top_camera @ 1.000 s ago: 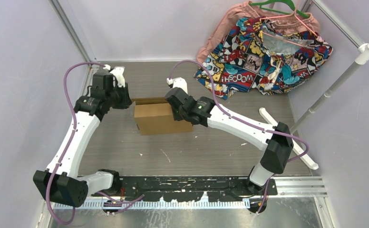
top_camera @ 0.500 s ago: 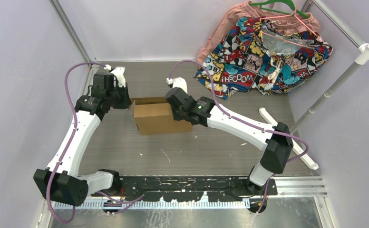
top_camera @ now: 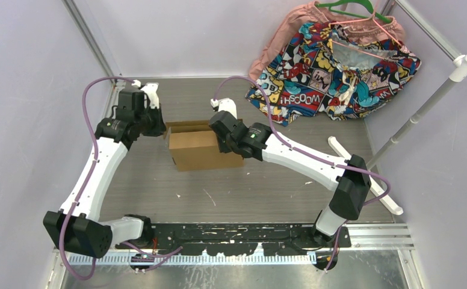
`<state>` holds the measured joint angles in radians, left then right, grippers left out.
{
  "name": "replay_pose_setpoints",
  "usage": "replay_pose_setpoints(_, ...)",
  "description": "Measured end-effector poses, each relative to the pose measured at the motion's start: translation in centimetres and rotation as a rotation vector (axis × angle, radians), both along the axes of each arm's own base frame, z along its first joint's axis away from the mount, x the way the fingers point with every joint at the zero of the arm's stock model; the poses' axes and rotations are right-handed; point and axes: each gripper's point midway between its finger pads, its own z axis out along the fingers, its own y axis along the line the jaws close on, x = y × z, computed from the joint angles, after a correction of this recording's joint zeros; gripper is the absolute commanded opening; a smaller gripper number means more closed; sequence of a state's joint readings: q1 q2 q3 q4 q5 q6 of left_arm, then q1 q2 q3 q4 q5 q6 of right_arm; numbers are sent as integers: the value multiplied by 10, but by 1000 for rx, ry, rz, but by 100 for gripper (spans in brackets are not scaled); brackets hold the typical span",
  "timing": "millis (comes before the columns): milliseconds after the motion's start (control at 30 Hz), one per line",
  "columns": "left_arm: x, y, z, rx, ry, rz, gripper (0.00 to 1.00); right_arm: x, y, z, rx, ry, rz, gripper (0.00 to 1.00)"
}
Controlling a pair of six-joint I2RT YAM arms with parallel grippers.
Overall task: Fold the paper box
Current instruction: Close the paper box at the center of the board.
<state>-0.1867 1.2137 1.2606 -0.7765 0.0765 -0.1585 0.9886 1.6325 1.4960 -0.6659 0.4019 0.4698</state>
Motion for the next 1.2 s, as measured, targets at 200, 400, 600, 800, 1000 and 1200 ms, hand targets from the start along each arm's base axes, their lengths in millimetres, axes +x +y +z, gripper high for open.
replay_pose_setpoints(200,0,0,0,-8,6,8,5,0,0,0,0,0,0,27)
replay_pose_setpoints(400,-1,-2,3,-16,9,9,5,1,1,0,1,-1,0,27)
replay_pose_setpoints(600,-2,-3,4,-25,19,4,5,1,1,0,1,-1,0,27)
replay_pose_setpoints(800,-4,-5,4,-46,33,10,5,1,1,0,2,-2,0,27)
replay_pose_setpoints(1000,-5,-6,3,-52,39,11,5,1,1,0,2,-1,0,27)
replay_pose_setpoints(1200,-5,-7,3,-56,46,9,5,1,1,0,2,-2,0,27)
